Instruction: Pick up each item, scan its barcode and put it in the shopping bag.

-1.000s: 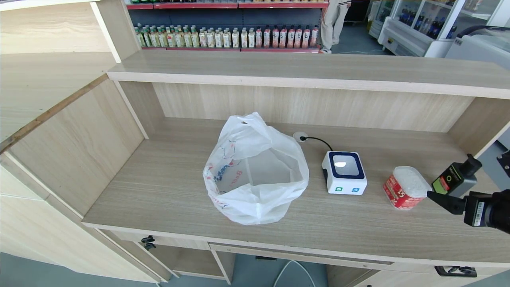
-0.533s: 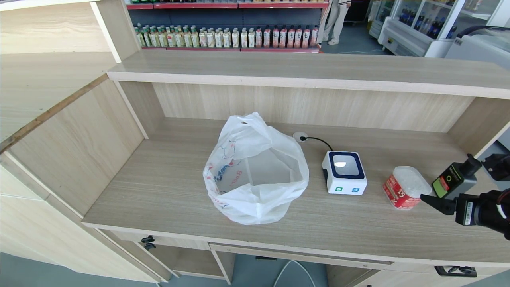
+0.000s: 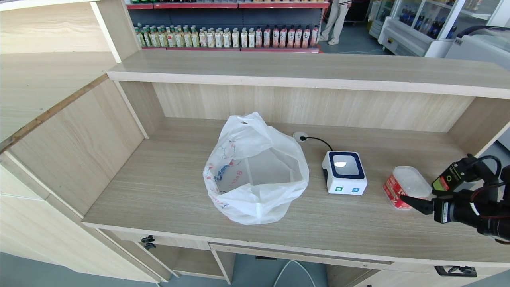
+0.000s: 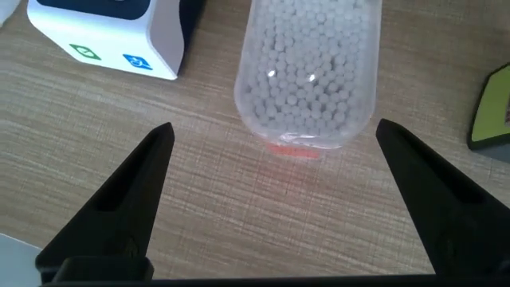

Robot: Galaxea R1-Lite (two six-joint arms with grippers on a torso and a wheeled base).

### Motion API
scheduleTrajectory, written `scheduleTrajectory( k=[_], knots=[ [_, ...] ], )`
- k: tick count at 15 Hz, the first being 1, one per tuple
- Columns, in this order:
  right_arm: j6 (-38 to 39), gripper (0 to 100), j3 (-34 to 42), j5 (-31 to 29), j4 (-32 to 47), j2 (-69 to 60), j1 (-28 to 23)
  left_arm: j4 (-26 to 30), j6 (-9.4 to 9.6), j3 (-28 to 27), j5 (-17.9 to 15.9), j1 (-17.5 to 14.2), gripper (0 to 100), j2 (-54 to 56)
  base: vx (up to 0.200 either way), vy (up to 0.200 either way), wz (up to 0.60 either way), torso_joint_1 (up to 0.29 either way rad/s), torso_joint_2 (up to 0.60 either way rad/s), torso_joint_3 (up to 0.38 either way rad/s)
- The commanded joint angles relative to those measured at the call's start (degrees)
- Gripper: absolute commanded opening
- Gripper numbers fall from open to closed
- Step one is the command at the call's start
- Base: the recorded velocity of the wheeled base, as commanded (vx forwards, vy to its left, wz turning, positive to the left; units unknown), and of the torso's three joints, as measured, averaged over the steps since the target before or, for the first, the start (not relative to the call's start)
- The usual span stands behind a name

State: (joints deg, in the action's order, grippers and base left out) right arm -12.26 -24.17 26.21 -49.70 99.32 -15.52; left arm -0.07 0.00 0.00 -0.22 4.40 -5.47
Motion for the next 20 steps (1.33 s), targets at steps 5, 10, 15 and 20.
scheduleTrajectory(
  k=[5,10,15,20],
  knots=[
    [-0.22,100,-5.53,3.23,-0.4,8.0,0.23,-0.01,0.0,0.0,-0.04,-0.01,100,0.02,0.0,0.0,0.0,0.0,0.0,0.0],
    [-0.92,100,-8.08,5.17,-2.33,12.3,1.37,-0.01,0.0,0.0,-0.04,-0.01,100,0.02,0.0,0.0,0.0,0.0,0.0,0.0],
    [-0.92,100,-11.86,6.84,-3.91,16.44,3.65,-0.01,0.0,0.0,-0.04,-0.01,100,0.02,0.0,0.0,0.0,0.0,0.0,0.0],
    [-1.62,100,-14.32,7.63,-6.02,18.46,4.0,-0.01,0.0,0.0,0.04,-0.01,100,0.02,0.0,0.0,0.0,0.0,0.0,0.0]
  ],
)
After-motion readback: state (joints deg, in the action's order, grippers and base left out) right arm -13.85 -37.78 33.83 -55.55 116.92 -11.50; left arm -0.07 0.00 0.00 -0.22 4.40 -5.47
